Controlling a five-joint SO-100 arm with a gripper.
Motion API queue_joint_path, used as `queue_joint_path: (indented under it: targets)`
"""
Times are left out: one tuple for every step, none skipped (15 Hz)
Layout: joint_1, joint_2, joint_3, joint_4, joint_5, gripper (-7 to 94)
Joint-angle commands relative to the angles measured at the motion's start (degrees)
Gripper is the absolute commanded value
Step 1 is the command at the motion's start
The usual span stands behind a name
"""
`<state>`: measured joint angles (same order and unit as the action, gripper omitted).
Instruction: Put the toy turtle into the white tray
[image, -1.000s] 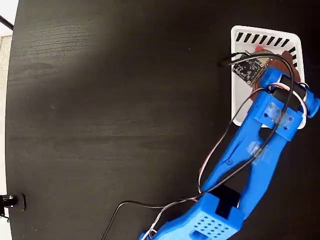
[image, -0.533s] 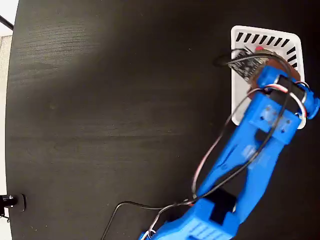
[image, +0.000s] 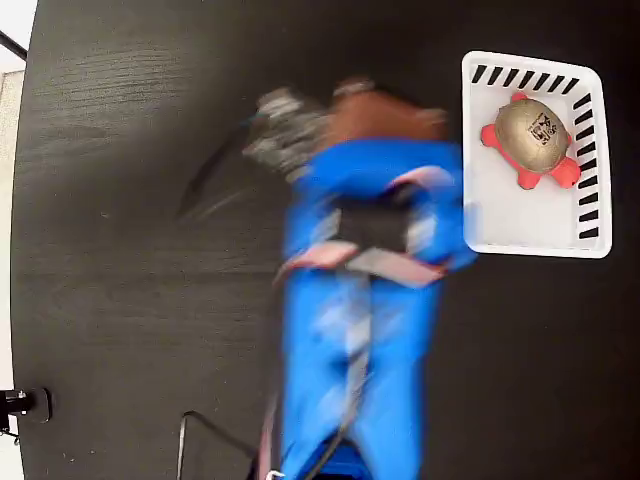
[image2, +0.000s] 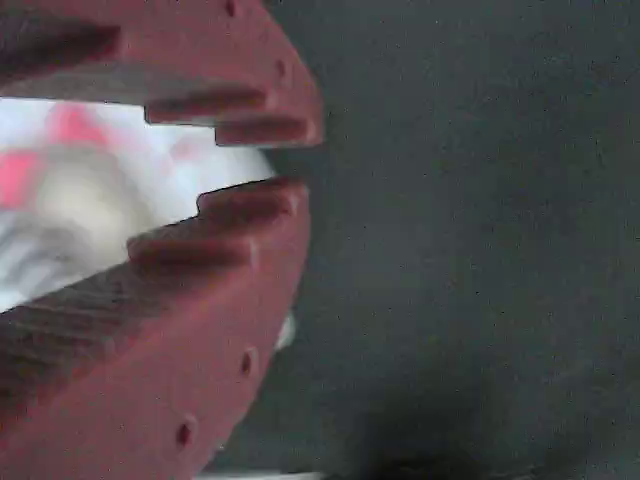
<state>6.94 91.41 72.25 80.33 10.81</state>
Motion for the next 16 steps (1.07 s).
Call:
queue_joint_path:
  targets:
    - [-8.17, 20.65, 23.99, -8.96, 0.18, 0]
    - [-10.55, 26.98, 33.84, -12.48, -1.05, 0]
    - [-12.39, 33.22, 42.54, -14.77, -2.29, 0]
    - [-13.18, 38.58, 49.75, -16.79, -2.9, 0]
    - [-13.54, 43.15, 56.78, -18.81, -3.43, 0]
    - [-13.45, 47.55, 63.63, -21.36, -4.13, 0]
    - [-13.1, 51.94, 69.96, -23.55, -4.83, 0]
    - [-12.74, 56.25, 75.15, -24.43, -5.27, 0]
    - [-13.1, 60.29, 79.54, -24.52, -5.45, 0]
    - [-13.62, 64.6, 83.41, -24.52, -5.45, 0]
    - [-13.71, 69.26, 86.84, -24.43, -5.62, 0]
    - [-13.27, 73.48, 89.21, -23.2, -5.71, 0]
    - [-13.01, 77.52, 90.7, -20.92, -5.98, 0]
    - [-12.57, 81.12, 92.11, -18.9, -5.98, 0]
    - [-12.3, 85.08, 93.6, -16.96, -6.06, 0]
    - [-11.69, 88.77, 94.66, -14.94, -6.06, 0]
